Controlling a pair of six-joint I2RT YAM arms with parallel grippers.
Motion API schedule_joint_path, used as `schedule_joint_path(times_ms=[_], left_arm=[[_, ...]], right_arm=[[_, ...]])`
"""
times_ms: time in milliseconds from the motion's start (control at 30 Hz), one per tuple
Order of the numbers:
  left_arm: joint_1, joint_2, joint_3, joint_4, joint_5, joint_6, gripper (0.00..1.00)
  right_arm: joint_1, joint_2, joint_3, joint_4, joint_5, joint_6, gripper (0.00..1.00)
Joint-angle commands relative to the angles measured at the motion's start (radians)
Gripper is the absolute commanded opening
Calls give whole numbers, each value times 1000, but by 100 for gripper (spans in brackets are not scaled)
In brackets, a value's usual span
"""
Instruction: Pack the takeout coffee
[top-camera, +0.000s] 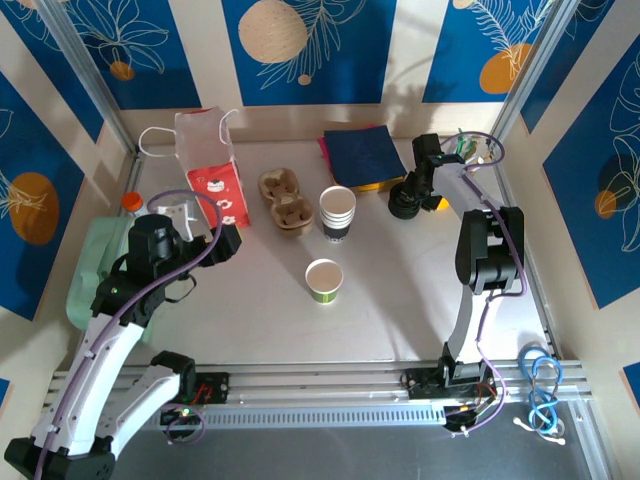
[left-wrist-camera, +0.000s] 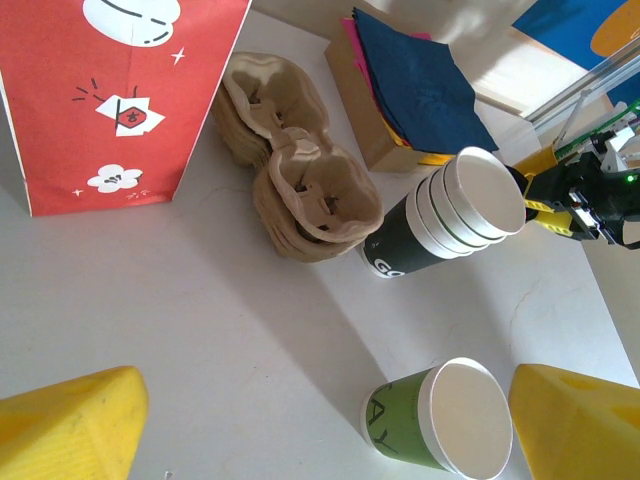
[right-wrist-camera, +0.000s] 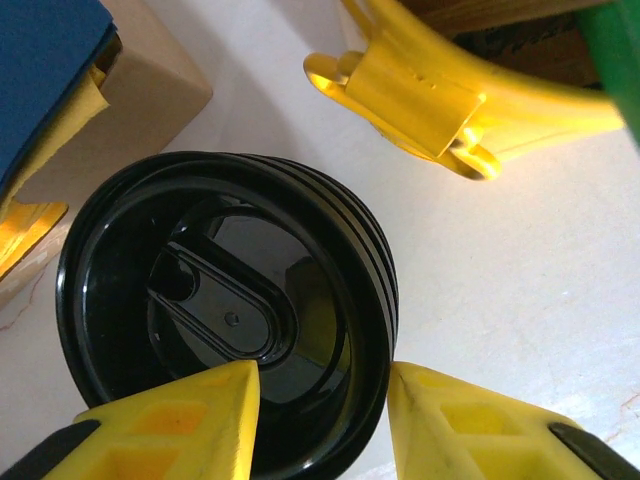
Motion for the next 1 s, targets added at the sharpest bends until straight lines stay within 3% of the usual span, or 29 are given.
schedule_joint_path(times_ms=[0,167,967], left_arm=[[-8,-3,41,-5,-7,6,93],[-7,3,43,-1,-2,4,93],[-7,-17,39,-20,-15,11,93]], right_arm=[[-3,16,33,-24,-15,1,37],[-3,17,33,-19,-20,0,30],[28,15,42,-14,-41,-5,18]])
